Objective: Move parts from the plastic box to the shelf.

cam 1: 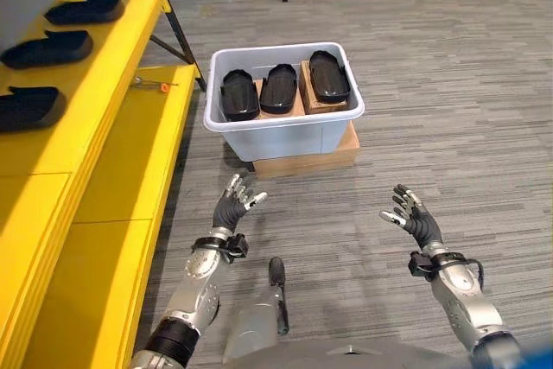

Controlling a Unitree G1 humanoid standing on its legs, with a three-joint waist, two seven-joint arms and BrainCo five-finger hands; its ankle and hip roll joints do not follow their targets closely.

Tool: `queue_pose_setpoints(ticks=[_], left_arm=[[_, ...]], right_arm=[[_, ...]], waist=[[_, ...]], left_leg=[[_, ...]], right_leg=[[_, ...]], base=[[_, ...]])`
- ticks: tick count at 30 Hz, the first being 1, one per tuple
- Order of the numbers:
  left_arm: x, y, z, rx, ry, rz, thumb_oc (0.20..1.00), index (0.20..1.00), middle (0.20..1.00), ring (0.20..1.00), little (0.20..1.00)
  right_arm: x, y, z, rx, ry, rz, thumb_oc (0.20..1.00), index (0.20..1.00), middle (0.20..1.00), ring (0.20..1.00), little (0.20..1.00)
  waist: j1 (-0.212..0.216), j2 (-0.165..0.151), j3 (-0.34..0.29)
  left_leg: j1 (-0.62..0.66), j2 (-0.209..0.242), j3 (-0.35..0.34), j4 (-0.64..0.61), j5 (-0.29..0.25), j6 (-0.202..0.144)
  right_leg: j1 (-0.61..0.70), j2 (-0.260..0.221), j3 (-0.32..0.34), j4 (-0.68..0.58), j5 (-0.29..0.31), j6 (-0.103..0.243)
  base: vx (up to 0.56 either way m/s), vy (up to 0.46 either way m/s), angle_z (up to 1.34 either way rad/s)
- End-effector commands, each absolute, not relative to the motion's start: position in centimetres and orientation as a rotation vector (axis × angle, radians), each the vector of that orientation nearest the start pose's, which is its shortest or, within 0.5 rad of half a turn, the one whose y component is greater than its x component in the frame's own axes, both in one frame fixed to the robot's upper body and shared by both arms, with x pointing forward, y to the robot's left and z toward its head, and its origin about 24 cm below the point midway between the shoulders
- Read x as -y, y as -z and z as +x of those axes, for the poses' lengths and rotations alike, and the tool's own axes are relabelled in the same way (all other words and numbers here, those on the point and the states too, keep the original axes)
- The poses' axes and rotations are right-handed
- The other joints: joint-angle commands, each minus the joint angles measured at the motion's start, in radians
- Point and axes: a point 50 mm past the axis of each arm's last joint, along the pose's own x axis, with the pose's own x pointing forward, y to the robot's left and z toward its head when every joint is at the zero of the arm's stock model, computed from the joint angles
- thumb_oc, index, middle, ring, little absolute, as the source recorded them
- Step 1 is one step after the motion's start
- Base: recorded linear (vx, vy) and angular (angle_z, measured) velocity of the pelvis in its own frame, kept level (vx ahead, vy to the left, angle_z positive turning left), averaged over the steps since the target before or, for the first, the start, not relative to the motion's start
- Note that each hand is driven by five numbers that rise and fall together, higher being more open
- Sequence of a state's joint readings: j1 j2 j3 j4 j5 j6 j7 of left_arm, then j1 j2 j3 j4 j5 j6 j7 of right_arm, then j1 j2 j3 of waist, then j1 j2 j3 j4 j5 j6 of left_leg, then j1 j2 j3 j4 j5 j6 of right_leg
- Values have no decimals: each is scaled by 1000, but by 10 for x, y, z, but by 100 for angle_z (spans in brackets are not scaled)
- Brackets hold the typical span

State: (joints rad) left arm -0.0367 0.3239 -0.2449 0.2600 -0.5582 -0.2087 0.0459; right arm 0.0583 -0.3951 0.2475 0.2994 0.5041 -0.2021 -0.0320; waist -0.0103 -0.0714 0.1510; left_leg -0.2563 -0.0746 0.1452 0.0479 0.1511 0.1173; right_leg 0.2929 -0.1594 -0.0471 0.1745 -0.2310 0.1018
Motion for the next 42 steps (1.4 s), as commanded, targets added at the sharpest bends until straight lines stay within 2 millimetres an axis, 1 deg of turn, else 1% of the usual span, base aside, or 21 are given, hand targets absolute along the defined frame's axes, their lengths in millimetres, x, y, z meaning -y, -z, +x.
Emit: queue_pose_setpoints(ticks=[1,2,3,4,5,6,8,10,11,12,14,15,17,19,21,25,36,39,40,41,42], left_arm=[[-178,-23,253,10,49,-198,1000,1000,1000,1000,1000],[-178,-25,254,14,52,-192,1000,1000,1000,1000,1000],[-178,-29,257,25,58,-180,1000,1000,1000,1000,1000],[-179,-29,258,20,60,-164,1000,1000,1000,1000,1000],[-179,-29,258,20,60,-164,1000,1000,1000,1000,1000],[-180,-30,258,23,61,-161,1000,1000,1000,1000,1000],[-180,-30,259,21,63,-165,1000,1000,1000,1000,1000],[-181,-30,260,24,57,-176,1000,1000,1000,1000,1000],[-184,-28,259,19,36,-192,1000,1000,1000,1000,1000],[-184,-28,259,19,36,-192,1000,1000,1000,1000,1000],[-186,-26,258,15,19,-198,1000,1000,1000,1000,1000],[-186,-25,258,11,15,-196,1000,1000,1000,1000,1000],[-188,-25,256,9,13,-203,1000,1000,1000,1000,1000],[-187,-21,253,-2,12,-208,1000,1000,1000,1000,1000],[-185,-16,249,-24,17,-219,1000,1000,1000,1000,1000],[-181,-13,246,-38,42,-221,1000,1000,1000,1000,1000],[-174,-11,246,-47,68,-235,1000,1000,1000,1000,1000],[-171,-14,248,-36,77,-249,1000,1000,1000,1000,1000],[-170,-14,248,-34,80,-256,1000,1000,1000,1000,1000],[-170,-15,248,-30,82,-262,1000,1000,1000,1000,1000],[-170,-15,248,-30,82,-262,1000,1000,1000,1000,1000]], right_arm=[[199,-9,245,-84,-75,60,1000,1000,1000,1000,1000],[195,-8,246,-85,-88,64,1000,1000,1000,1000,1000],[189,-9,248,-83,-107,67,1000,1000,1000,1000,1000],[186,-8,247,-92,-115,69,1000,1000,1000,1000,1000],[186,-8,247,-92,-115,69,1000,1000,1000,1000,1000],[185,-9,247,-88,-122,69,1000,1000,1000,1000,1000],[184,-12,249,-76,-134,68,1000,1000,1000,1000,1000],[184,-15,252,-64,-137,68,1000,1000,1000,1000,1000],[184,-18,254,-52,-132,64,1000,1000,1000,1000,1000],[184,-18,254,-52,-132,64,1000,1000,1000,1000,1000],[186,-22,256,-35,-133,44,1000,1000,1000,1000,1000],[186,-23,256,-31,-130,40,1000,1000,1000,1000,1000],[187,-26,258,-19,-129,39,1000,1000,1000,1000,1000],[189,-27,258,-14,-130,32,1000,1000,1000,1000,1000],[195,-28,257,-9,-114,20,1000,1000,1000,1000,1000],[201,-25,253,-23,-96,6,1000,1000,1000,1000,1000],[206,-22,250,-31,-83,-2,1000,1000,1000,1000,1000],[204,-28,253,-9,-105,-10,1000,1000,1000,1000,1000],[204,-28,252,-5,-107,-10,1000,1000,1000,1000,1000],[205,-28,251,-5,-100,-3,1000,1000,1000,1000,1000],[205,-28,251,-5,-100,-2,1000,1000,1000,1000,1000]], waist=[[27,33,-19],[22,30,-9],[7,42,12],[-7,63,30],[-8,61,32],[-15,71,39],[-32,90,54],[-43,92,68],[-42,89,75],[-43,89,75],[-45,75,71],[-48,71,69],[-36,58,58],[-31,59,40],[-31,67,30],[-37,78,26],[-48,95,20],[-51,87,39],[-52,83,46],[-46,69,63],[-49,71,61]], left_leg=[[19,104,23,62,-98,-116],[37,85,24,63,-115,-100],[64,80,25,59,-134,-80],[107,77,24,54,-162,-65],[108,75,24,54,-163,-64],[128,77,27,47,-170,-62],[166,81,21,32,-177,-69],[188,85,15,26,-187,-84],[197,97,12,31,-196,-99],[197,97,12,31,-196,-99],[204,108,-9,30,-202,-124],[204,111,-14,29,-204,-130],[211,124,-6,30,-208,-149],[212,141,0,17,-197,-161],[213,174,1,3,-175,-183],[227,201,1,-23,-154,-199],[252,238,2,-33,-136,-225],[232,267,-10,37,-134,-237],[216,277,-23,72,-123,-243],[162,290,-58,196,-74,-248],[154,293,-64,205,-78,-249]], right_leg=[[-184,3,13,65,188,23],[-227,-9,15,153,258,32],[-308,3,21,286,344,34],[-375,-7,5,363,350,26],[-375,-10,5,368,346,26],[-415,-23,-13,370,331,17],[-463,-27,-34,300,271,-2],[-467,-46,-52,182,248,-1],[-455,-110,-70,75,289,22],[-454,-110,-70,75,289,22],[-424,-151,-9,-4,353,52],[-419,-141,24,-17,348,57],[-398,-137,-13,-74,333,61],[-373,-124,-37,-111,318,63],[-354,-95,-66,-129,289,53],[-342,-68,-76,-128,261,41],[-319,-27,-80,-126,222,12],[-333,4,-58,-87,194,-16],[-331,17,-52,-87,187,-27],[-318,40,-41,-89,172,-54],[-320,43,-45,-89,172,-55]], base=[[201,198,-5],[189,235,-3],[253,273,-2],[190,201,22],[190,145,15],[138,66,21],[198,36,0],[192,-108,-4],[145,-141,18],[134,-178,27],[128,-239,32],[154,-286,42],[107,-195,36],[83,-210,-5],[70,-238,-1],[34,-115,-7],[3,-77,9],[-37,-137,-5],[-53,-247,-11],[-38,-202,-11],[-45,-220,-13]])
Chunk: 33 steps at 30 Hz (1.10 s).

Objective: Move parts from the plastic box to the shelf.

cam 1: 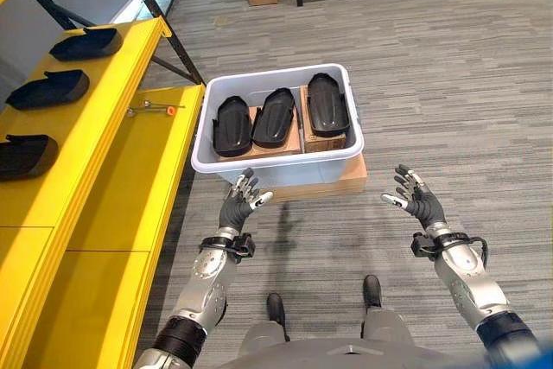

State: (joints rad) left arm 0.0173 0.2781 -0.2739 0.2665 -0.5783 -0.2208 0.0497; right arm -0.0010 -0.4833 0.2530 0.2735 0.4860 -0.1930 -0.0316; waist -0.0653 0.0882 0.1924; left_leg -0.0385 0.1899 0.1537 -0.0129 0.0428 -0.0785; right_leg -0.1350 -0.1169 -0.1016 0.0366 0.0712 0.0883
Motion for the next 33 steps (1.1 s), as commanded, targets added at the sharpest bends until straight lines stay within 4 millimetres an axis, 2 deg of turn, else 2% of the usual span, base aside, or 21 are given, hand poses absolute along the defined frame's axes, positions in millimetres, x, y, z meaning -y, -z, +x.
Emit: queue_pose_setpoints(ticks=[1,2,3,4,6,7,8,9,11,12,13,16,17,19,21,25,27,30,31,32,33], left_arm=[[-169,-16,248,-27,84,-267,1000,1000,1000,1000,1000],[-169,-16,248,-26,82,-273,1000,1000,1000,1000,1000],[-168,-16,248,-30,81,-284,1000,1000,1000,1000,1000],[-168,-16,248,-30,81,-284,1000,1000,1000,1000,1000],[-167,-15,249,-36,75,-283,1000,1000,1000,1000,1000],[-167,-12,249,-42,66,-271,1000,1000,1000,1000,1000],[-167,-12,250,-41,56,-278,1000,1000,1000,1000,1000],[-167,-12,250,-41,56,-278,1000,1000,1000,1000,1000],[-167,-11,249,-45,54,-287,1000,1000,1000,1000,1000],[-168,-15,251,-32,60,-275,1000,1000,1000,1000,1000],[-170,-20,253,-7,64,-260,1000,1000,1000,1000,1000],[-175,-23,256,3,54,-233,1000,1000,1000,1000,1000],[-180,-25,257,11,40,-219,1000,1000,1000,1000,1000],[-181,-26,258,15,35,-211,1000,1000,1000,1000,1000],[-185,-28,259,21,20,-195,1000,1000,1000,1000,1000],[-181,-27,258,15,33,-194,1000,1000,1000,1000,1000],[-179,-28,260,18,43,-189,1000,1000,1000,1000,1000],[-179,-32,263,28,52,-183,1000,1000,1000,1000,1000],[-178,-32,264,27,57,-181,1000,1000,1000,1000,1000],[-177,-33,265,30,64,-185,1000,1000,1000,1000,1000],[-177,-33,265,30,64,-185,1000,1000,1000,1000,1000]], right_arm=[[206,-27,251,-5,-95,3,1000,1000,1000,1000,1000],[206,-26,249,-12,-93,3,1000,1000,1000,1000,1000],[208,-23,248,-25,-68,9,1000,1000,1000,1000,1000],[208,-23,248,-25,-68,9,1000,1000,1000,1000,1000],[210,-21,247,-34,-51,4,1000,1000,1000,1000,1000],[212,-18,246,-46,-39,-5,1000,1000,1000,1000,1000],[213,-14,244,-69,-40,-18,1000,1000,1000,1000,1000],[213,-14,244,-69,-40,-18,1000,1000,1000,1000,1000],[211,-12,243,-75,-48,-11,1000,1000,1000,1000,1000],[209,-11,243,-80,-49,2,1000,1000,1000,1000,1000],[206,-12,244,-76,-56,16,1000,1000,1000,1000,1000],[200,-10,246,-83,-64,28,1000,1000,1000,1000,1000],[195,-10,249,-84,-77,33,1000,1000,1000,1000,1000],[193,-11,249,-80,-84,36,1000,1000,1000,1000,1000],[190,-10,249,-84,-92,48,1000,1000,1000,1000,1000],[191,-10,250,-88,-83,38,1000,1000,1000,1000,1000],[191,-11,251,-85,-84,30,1000,1000,1000,1000,1000],[185,-15,255,-66,-107,24,1000,1000,1000,1000,1000],[184,-16,256,-60,-113,27,1000,1000,1000,1000,1000],[181,-21,260,-41,-123,34,1000,1000,1000,1000,1000],[181,-21,260,-41,-123,34,1000,1000,1000,1000,1000]], waist=[[16,-101,38],[28,-112,52],[35,-125,49],[36,-126,50],[44,-112,47],[52,-106,48],[67,-93,28],[68,-94,30],[69,-87,11],[71,-96,6],[76,-112,1],[82,-130,-5],[87,-143,-8],[89,-149,-8],[90,-162,-15],[93,-160,-24],[91,-149,-9],[80,-128,23],[73,-126,31],[60,-113,58],[60,-113,58]], left_leg=[[-114,12,-114,377,54,-49],[-146,-27,-164,425,59,-42],[-220,14,-114,284,81,-33],[-216,13,-112,280,83,-33],[-248,58,-62,103,177,-54],[-272,60,-44,25,214,-71],[-254,57,-67,-19,225,-83],[-250,56,-65,-20,225,-83],[-242,50,-71,1,204,-76],[-263,42,-48,64,183,-69],[-293,22,-34,145,130,-45],[-325,0,-14,205,81,-24],[-347,-14,-2,238,49,-5],[-355,-24,3,252,31,2],[-381,-63,9,293,-22,36],[-370,-133,15,282,-71,84],[-332,-157,14,247,-80,107],[-248,-170,29,179,-93,123],[-225,-170,29,160,-92,122],[-176,-156,32,121,-85,109],[-176,-156,32,121,-85,109]], right_leg=[[117,9,13,51,-132,-58],[127,8,15,50,-139,-63],[167,1,-7,20,-151,-50],[168,0,-6,19,-151,-50],[194,2,-8,6,-165,-35],[216,1,-12,-2,-172,-27],[270,-13,12,-8,-197,1],[272,-15,14,-8,-198,1],[317,-41,32,-16,-213,18],[327,-76,34,-16,-208,30],[324,-119,38,-13,-196,50],[301,-154,41,5,-157,64],[268,-177,53,30,-96,73],[258,-183,55,40,-67,77],[241,-213,57,66,45,87],[209,-250,39,132,185,94],[151,-267,27,239,240,82],[52,-268,-37,316,196,64],[25,-252,-43,308,163,57],[-44,-212,-72,255,56,43],[-44,-212,-72,255,56,43]], base=[[-34,-125,-5],[99,-143,17],[126,-63,16],[216,25,30],[217,131,20],[493,319,21],[411,262,-1],[452,310,-30],[349,255,-88],[439,356,-65],[329,286,-36],[179,183,-37],[191,216,-21],[143,147,7],[233,225,14],[211,271,21],[95,238,19],[76,191,3],[110,82,-19],[82,17,-31],[179,-101,-30]])
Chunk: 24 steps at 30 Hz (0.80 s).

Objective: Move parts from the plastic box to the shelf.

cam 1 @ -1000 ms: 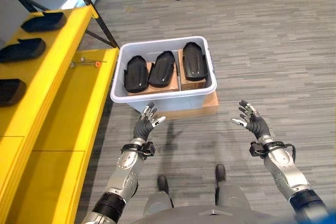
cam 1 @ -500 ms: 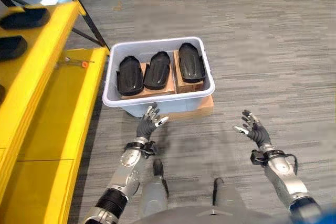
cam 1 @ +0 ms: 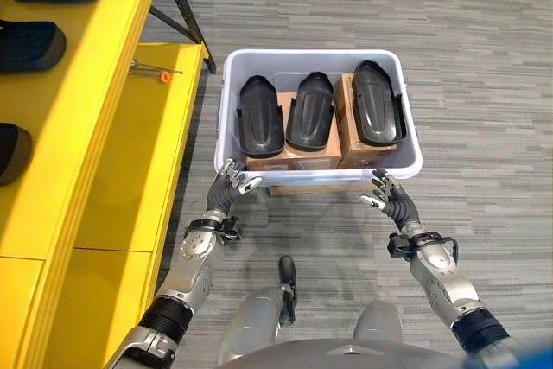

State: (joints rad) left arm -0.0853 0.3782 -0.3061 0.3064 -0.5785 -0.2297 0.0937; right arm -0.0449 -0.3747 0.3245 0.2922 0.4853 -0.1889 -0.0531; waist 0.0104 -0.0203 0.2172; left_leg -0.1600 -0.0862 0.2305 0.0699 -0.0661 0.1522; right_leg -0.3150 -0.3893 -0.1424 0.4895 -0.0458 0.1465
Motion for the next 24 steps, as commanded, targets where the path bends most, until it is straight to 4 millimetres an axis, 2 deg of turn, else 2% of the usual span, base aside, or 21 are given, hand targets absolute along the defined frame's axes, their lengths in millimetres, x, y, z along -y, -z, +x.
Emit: queue_pose_setpoints(ticks=[1,2,4,6,14,15,20,23,24], left_arm=[[-178,-35,267,39,54,-194,1000,1000,1000,1000,1000],[-178,-35,267,39,54,-194,1000,1000,1000,1000,1000],[-180,-35,268,45,36,-197,1000,1000,1000,1000,1000],[-174,-33,268,37,58,-205,1000,1000,1000,1000,1000],[-165,-28,262,17,104,-226,1000,1000,1000,1000,1000],[-164,-26,260,8,108,-230,1000,1000,1000,1000,1000],[-167,-30,260,29,98,-235,1000,1000,1000,1000,1000],[-169,-39,264,69,93,-233,1000,1000,1000,1000,1000],[-169,-39,264,69,93,-233,1000,1000,1000,1000,1000]], right_arm=[[179,-27,265,-11,-130,30,1000,1000,1000,1000,1000],[179,-27,265,-11,-130,30,1000,1000,1000,1000,1000],[179,-34,267,19,-134,28,1000,1000,1000,1000,1000],[181,-36,265,32,-126,39,1000,1000,1000,1000,1000],[191,-37,261,36,-111,28,1000,1000,1000,1000,1000],[193,-40,263,49,-104,18,1000,1000,1000,1000,1000],[198,-55,270,111,-93,-29,1000,1000,1000,1000,1000],[197,-78,281,210,-93,-73,1000,1000,1000,1000,1000],[197,-79,281,210,-93,-73,1000,1000,1000,1000,1000]], waist=[[-32,-7,55],[-33,-6,58],[-53,-19,69],[-58,-29,70],[-71,-19,50],[-72,-14,50],[-69,2,55],[-66,14,61],[-66,14,62]], left_leg=[[-12,132,-40,16,26,-146],[-9,132,-40,15,26,-146],[16,140,-45,24,20,-166],[19,144,-57,42,6,-181],[26,213,-80,40,28,-231],[36,231,-78,32,36,-243],[43,249,-76,18,44,-253],[42,257,-69,14,46,-258],[42,257,-69,14,46,-258]], right_leg=[[118,54,-43,-344,179,12],[122,54,-44,-346,179,12],[85,64,16,-422,212,38],[116,75,40,-439,185,34],[141,134,3,-407,112,-2],[140,149,2,-398,98,-10],[124,164,3,-377,76,-17],[103,172,11,-364,67,-22],[103,172,11,-363,67,-22]], base=[[116,-106,11],[152,-153,18],[128,-139,22],[96,-157,28],[52,-172,17],[92,-214,-11],[51,-109,2],[21,-65,-1],[14,-44,-2]])
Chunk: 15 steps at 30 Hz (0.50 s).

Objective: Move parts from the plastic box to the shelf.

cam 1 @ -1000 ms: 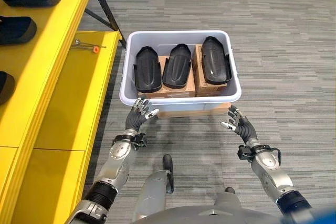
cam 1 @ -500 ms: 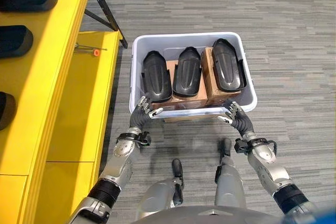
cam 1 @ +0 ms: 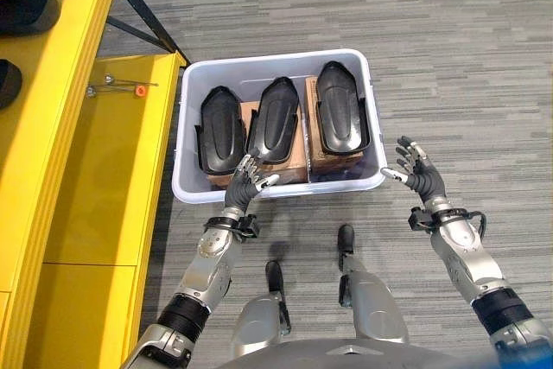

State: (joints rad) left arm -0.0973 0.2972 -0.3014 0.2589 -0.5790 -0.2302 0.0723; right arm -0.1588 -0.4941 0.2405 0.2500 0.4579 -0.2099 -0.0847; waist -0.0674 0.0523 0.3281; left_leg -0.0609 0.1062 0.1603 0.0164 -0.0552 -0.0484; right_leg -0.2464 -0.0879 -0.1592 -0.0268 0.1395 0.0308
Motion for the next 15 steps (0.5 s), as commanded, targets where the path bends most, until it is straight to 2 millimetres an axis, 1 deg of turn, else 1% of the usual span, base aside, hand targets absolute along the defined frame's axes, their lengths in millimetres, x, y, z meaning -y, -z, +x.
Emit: queue_pose_setpoints(ticks=[1,4,9,10,11,13,14,15], left_arm=[[-169,-44,268,91,90,-233,1000,1000,1000,1000,1000],[-168,-52,271,127,93,-236,1000,1000,1000,1000,1000],[-165,-58,273,153,105,-246,1000,1000,1000,1000,1000],[-161,-63,275,177,119,-251,1000,1000,1000,1000,1000],[-158,-67,278,193,128,-258,1000,1000,1000,1000,1000],[-156,-72,280,213,132,-265,1000,1000,1000,1000,1000],[-154,-78,281,235,140,-274,1000,1000,1000,1000,1000],[-154,-78,281,236,140,-274,1000,1000,1000,1000,1000]], right_arm=[[194,-94,288,274,-101,-99,1000,1000,1000,1000,1000],[187,-116,295,362,-128,-116,1000,1000,1000,1000,1000],[176,-137,303,447,-155,-139,1000,1000,1000,1000,1000],[169,-150,310,494,-163,-155,1000,1000,1000,1000,1000],[164,-156,319,507,-154,-162,1000,1000,1000,1000,1000],[161,-165,327,526,-129,-179,1000,1000,1000,1000,1000],[162,-171,337,529,-100,-196,1000,1000,1000,1000,1000],[162,-172,337,530,-100,-196,1000,1000,1000,1000,1000]], waist=[[14,-52,-47],[17,-43,-44],[26,-30,-40],[32,-24,-33],[39,-18,-27],[48,-12,-20],[59,-5,-13],[59,-5,-13]], left_leg=[[-55,67,5,60,40,-60],[-51,69,11,46,48,-63],[-54,67,9,26,57,-64],[-63,65,6,25,59,-64],[-71,64,6,23,61,-65],[-82,60,1,25,64,-66],[-94,57,-6,25,65,-66],[-95,57,-6,25,65,-66]], right_leg=[[30,-127,31,152,-119,94],[27,-123,33,147,-120,92],[19,-123,33,140,-120,91],[10,-126,32,139,-118,91],[4,-128,29,137,-116,92],[-3,-130,29,135,-114,92],[-10,-133,27,133,-114,92],[-10,-133,27,134,-114,92]], base=[[0,0,0],[15,-24,-4],[8,-6,-2],[0,0,0],[0,0,0],[-2,-26,7],[-4,-20,8],[-6,-20,6]])
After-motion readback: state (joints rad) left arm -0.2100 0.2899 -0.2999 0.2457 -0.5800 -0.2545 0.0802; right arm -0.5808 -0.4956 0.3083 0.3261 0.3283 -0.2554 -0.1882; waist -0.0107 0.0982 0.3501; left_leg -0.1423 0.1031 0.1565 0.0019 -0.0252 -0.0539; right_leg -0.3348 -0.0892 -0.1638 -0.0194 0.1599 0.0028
